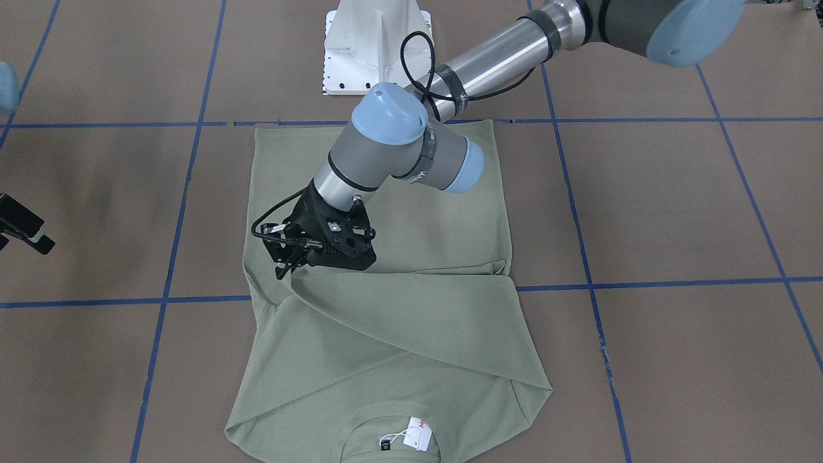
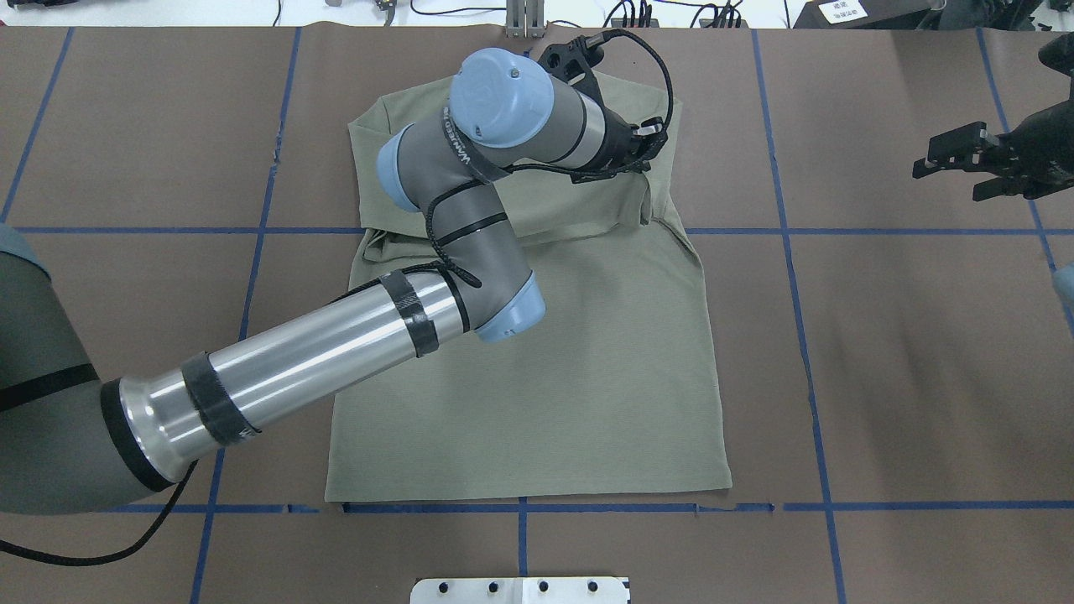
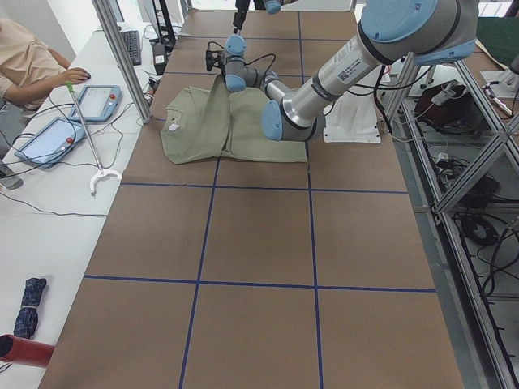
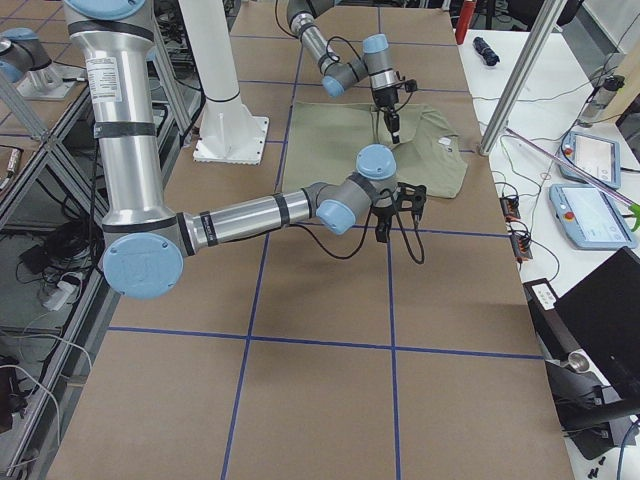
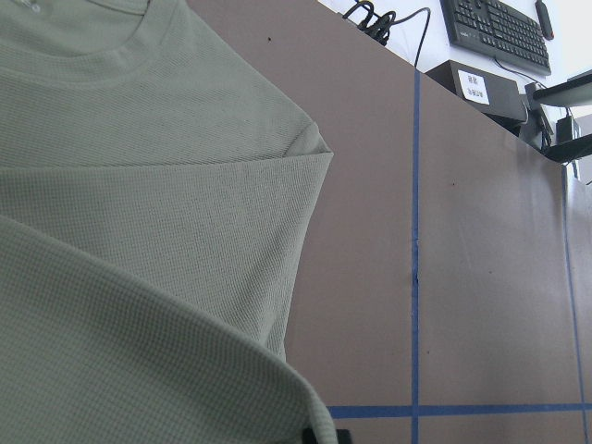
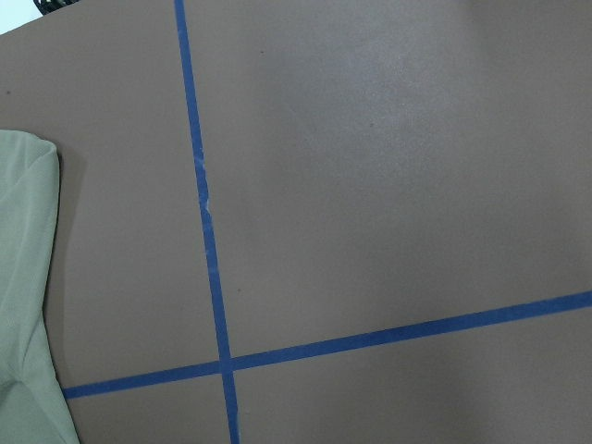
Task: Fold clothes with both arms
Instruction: 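Fold the held sleeve with the left gripper across the shirt toward the collar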
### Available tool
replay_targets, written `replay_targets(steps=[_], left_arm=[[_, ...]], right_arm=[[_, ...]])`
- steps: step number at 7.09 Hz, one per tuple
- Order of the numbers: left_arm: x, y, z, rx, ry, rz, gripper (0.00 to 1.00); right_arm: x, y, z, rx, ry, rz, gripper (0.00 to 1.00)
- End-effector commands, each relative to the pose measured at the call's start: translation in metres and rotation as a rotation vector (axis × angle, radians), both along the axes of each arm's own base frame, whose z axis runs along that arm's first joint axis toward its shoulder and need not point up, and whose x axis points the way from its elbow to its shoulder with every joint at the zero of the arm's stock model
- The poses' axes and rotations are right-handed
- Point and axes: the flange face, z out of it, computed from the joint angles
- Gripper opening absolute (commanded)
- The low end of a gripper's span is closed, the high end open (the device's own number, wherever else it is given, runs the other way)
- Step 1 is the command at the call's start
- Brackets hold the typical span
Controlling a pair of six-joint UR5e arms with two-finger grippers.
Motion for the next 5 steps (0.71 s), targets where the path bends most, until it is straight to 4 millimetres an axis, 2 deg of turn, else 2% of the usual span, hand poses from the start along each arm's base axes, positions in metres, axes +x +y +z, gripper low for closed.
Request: replay_targets(steps=[1,2,3,4,5], left_arm=[[0.032,-0.011,0.005,0.001,-0.009,-0.037,0.09],[0.038,-0.013,-0.002,0.002,-0.01,-0.043,0.43],[0.036,-0.011,-0.014,0.006,0.006,-0.044,0.9],[0.033,-0.006,-0.022,-0.004,0.031,-0.036,0.92],[0.015,0.006,-0.025,0.003,0.08,-0.035,0.91]], right_arm=[[0.001,0.001,0.001,-0.002,0.003,0.005,1.0],[0.001,0.0,-0.002,-0.007,-0.002,0.012,1.0],[-0.004,-0.003,-0.008,-0.005,-0.007,0.014,1.0],[-0.026,0.002,-0.017,-0.039,-0.027,0.013,1.0],[-0.063,0.017,-0.041,-0.062,-0.038,0.046,1.0]])
